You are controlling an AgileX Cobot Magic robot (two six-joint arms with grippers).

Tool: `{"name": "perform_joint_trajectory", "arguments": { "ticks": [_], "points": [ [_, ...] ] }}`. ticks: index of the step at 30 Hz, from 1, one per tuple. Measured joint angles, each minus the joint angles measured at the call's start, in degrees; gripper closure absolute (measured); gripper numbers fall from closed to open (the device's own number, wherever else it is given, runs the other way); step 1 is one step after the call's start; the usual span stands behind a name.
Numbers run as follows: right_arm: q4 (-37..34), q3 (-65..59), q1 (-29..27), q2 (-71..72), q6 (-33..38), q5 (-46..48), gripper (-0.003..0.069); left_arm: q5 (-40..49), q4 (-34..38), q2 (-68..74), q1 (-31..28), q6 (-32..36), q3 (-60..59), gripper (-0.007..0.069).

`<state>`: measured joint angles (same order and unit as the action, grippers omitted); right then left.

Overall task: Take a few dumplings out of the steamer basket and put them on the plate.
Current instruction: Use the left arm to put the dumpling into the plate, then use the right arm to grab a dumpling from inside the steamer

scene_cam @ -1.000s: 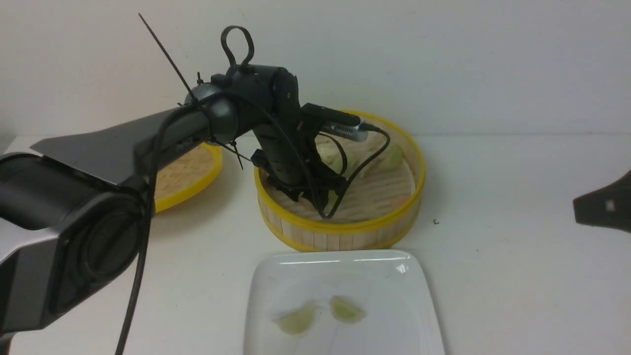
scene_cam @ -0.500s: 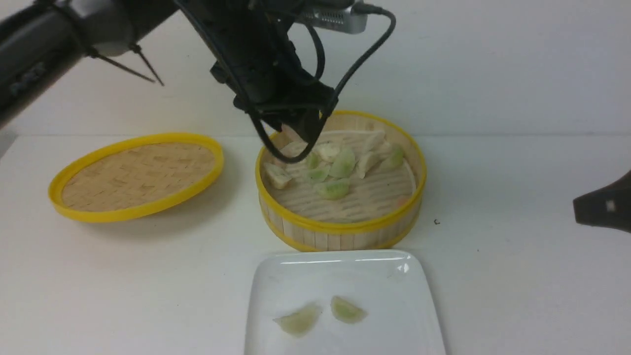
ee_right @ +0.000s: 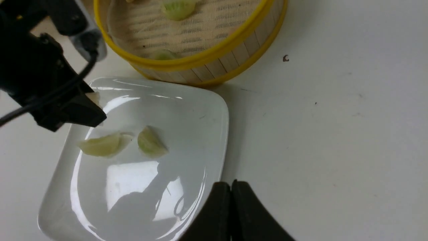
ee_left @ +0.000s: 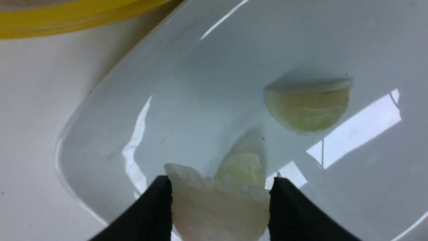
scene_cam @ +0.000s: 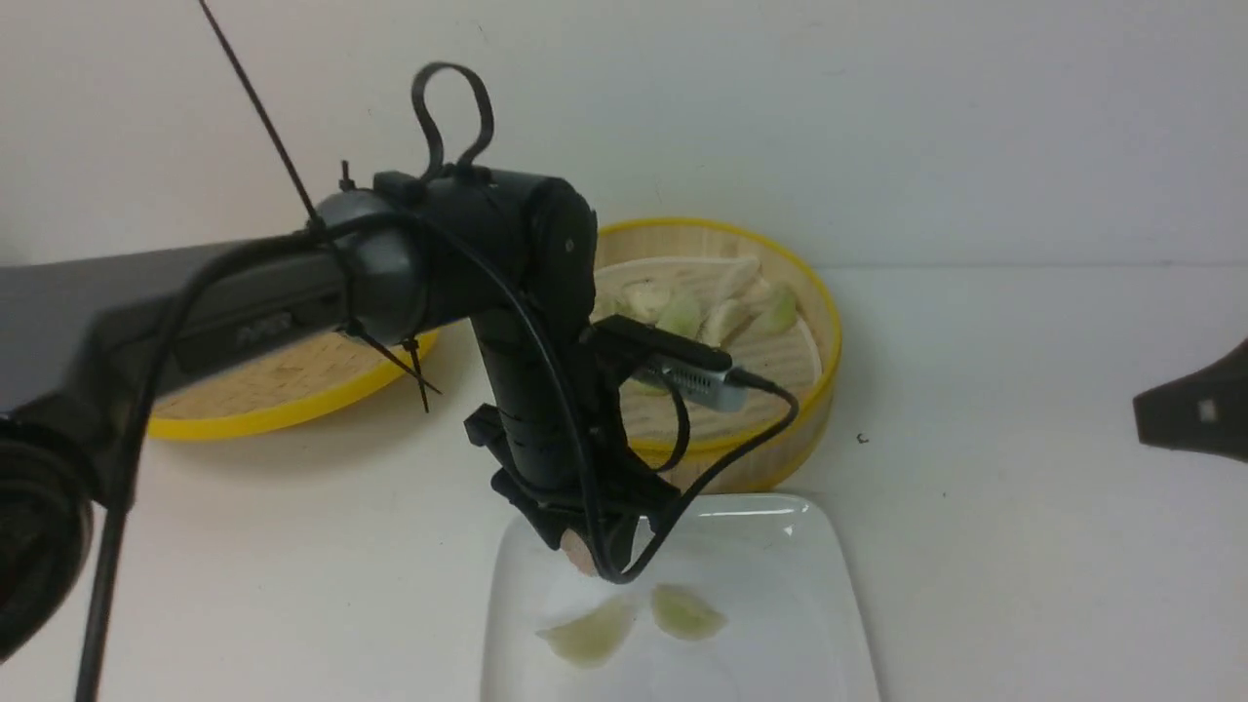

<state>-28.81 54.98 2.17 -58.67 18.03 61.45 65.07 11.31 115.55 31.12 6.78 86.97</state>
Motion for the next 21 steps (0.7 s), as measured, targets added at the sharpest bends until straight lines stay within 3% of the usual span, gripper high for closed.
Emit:
{"name": "perform_joint_trajectory", "arguments": {
  "ticks": [7, 11, 14, 16, 19, 21],
  "points": [
    [-0.3, 9.4, 1.0, -6.8, 3.3, 5.2, 0.0672, 3.3, 0.4, 0.9, 0.1, -1.6, 1.5, 0.0111],
    [2.1, 14.7, 5.7, -13.1, 3.4, 6.0, 0.0672, 4.0, -0.9, 0.9, 0.1, -3.2, 5.1, 0.0093],
    [5.9, 20.1, 11.9, -20.9, 3.4, 4.7, 0.0668, 4.0, -2.9, -0.9, 0.1, -5.0, 8.0, 0.0164],
    [7.3, 23.6, 14.5, -25.9, 2.7, 3.1, 0.0665, 4.1, -4.1, -3.5, 0.1, -5.9, 8.1, 0.0281],
    [7.5, 29.2, 16.7, -33.7, 1.3, 0.5, 0.0643, 4.1, -5.8, -10.1, 0.1, -6.2, 6.6, 0.0516],
    [7.6, 33.0, 17.3, -38.5, 0.8, -0.7, 0.061, 4.5, -7.1, -15.5, 0.1, -7.2, 4.3, 0.0593]
  ]
}}
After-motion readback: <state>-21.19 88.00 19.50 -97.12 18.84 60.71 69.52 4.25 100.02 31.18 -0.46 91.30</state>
